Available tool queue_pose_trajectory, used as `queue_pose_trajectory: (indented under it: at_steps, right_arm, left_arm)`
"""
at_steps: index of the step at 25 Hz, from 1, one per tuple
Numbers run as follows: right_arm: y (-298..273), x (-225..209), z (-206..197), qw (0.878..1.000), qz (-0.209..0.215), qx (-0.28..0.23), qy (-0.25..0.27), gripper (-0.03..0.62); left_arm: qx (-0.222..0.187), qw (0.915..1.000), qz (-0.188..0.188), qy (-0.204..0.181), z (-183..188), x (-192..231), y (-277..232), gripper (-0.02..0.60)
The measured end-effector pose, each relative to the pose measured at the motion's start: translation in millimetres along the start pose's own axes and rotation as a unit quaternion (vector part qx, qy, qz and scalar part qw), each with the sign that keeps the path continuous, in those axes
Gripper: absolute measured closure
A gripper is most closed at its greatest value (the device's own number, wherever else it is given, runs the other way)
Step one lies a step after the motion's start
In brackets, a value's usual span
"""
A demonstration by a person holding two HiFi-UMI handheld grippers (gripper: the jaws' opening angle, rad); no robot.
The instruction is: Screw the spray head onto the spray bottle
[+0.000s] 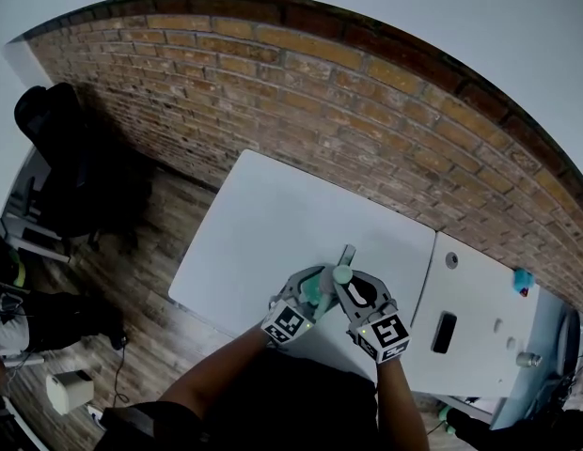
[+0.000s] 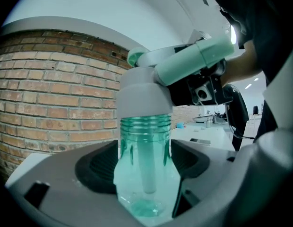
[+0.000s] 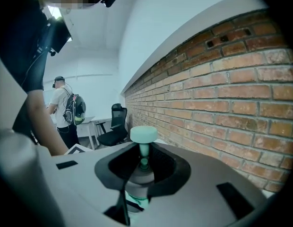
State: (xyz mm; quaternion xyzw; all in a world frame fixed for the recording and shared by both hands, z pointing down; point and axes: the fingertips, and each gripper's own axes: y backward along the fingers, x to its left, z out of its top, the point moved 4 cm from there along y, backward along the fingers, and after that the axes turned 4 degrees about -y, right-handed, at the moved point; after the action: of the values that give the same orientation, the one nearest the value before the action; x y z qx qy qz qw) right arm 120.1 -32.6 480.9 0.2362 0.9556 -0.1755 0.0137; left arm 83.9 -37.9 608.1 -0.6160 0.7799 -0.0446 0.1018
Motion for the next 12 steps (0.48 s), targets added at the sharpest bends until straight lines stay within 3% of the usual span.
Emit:
queue_pose_trajectory:
  at_steps: [7, 12]
  right_arm:
    - [8.3, 1.5, -7.6, 1.0, 0.002, -0.011, -0.006, 0.526]
    - [-1.2, 0.6, -2.4, 1.0, -0.011, 0.024, 0.009, 0.526]
  left_arm:
    - [0.0, 1.0, 0.001, 0.001, 0.3, 0.1, 1.4, 0.238]
    - [-0.001, 1.0, 0.002, -0.001, 1.4, 2.5, -0.9, 0.238]
